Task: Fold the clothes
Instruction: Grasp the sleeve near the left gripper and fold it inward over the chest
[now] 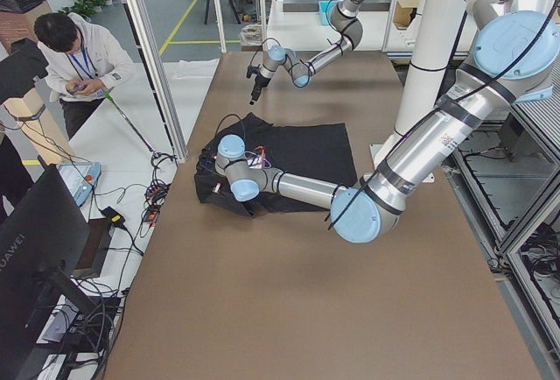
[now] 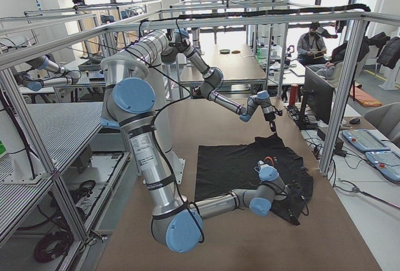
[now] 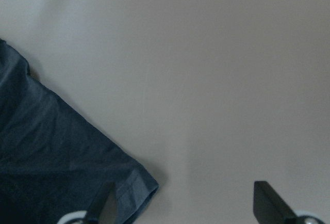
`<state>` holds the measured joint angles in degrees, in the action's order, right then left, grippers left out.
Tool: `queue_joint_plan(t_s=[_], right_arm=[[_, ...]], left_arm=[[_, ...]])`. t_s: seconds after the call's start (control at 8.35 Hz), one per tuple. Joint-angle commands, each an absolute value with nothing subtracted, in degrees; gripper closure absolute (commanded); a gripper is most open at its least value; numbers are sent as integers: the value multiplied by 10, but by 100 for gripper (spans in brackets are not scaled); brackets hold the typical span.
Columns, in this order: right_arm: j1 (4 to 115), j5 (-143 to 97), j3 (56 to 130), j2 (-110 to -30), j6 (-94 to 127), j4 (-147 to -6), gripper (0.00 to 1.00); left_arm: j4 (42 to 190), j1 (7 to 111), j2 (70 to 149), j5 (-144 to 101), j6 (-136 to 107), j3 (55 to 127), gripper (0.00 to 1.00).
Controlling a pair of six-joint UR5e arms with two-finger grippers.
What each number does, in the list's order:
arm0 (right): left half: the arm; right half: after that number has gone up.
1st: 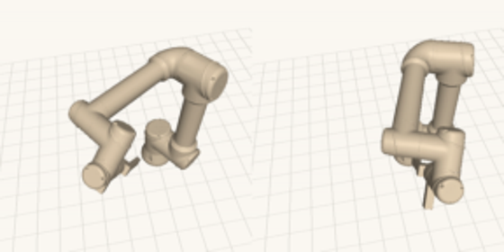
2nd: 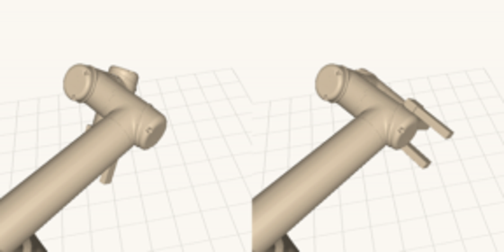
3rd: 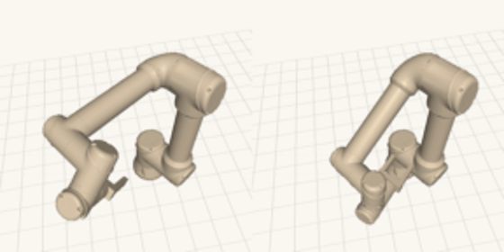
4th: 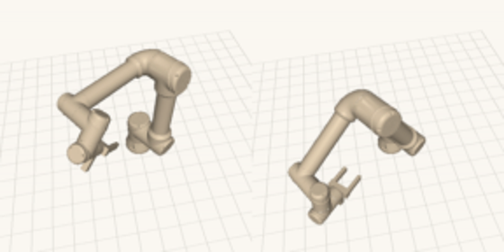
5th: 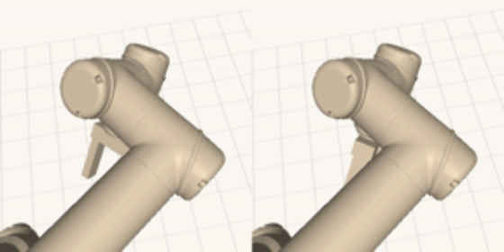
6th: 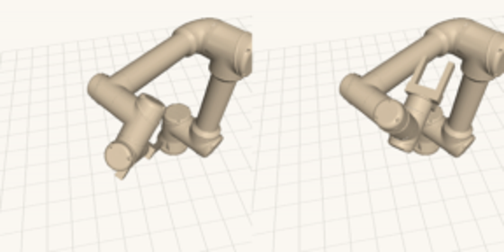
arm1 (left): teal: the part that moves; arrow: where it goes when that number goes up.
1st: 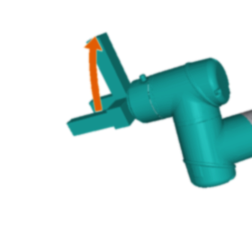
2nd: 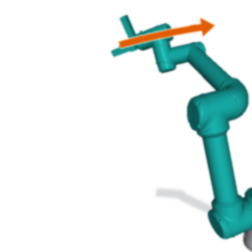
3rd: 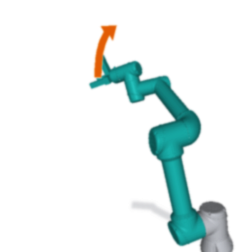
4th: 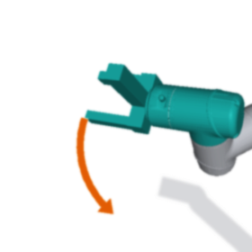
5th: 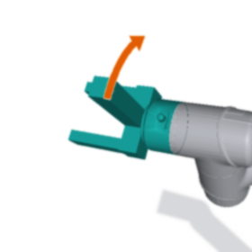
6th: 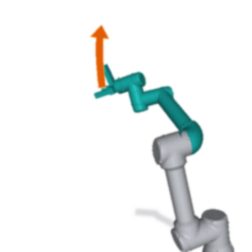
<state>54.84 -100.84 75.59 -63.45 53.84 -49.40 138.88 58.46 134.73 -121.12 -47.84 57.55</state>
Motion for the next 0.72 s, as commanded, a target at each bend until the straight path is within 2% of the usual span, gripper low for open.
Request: queue_joint_plan(t_s=[0.0, 0.36, 0.6], right_arm=[[545, -1005, 757, -635, 541, -494, 6], [545, -1005, 756, -635, 541, -494, 6], [544, -1005, 756, -637, 540, -494, 6]], left_arm=[[1350, 529, 1417, -1148, -580, 574, 100], [1332, 452, 1436, -1041, -618, 569, 100], [1333, 446, 1433, -1026, -613, 563, 100]])
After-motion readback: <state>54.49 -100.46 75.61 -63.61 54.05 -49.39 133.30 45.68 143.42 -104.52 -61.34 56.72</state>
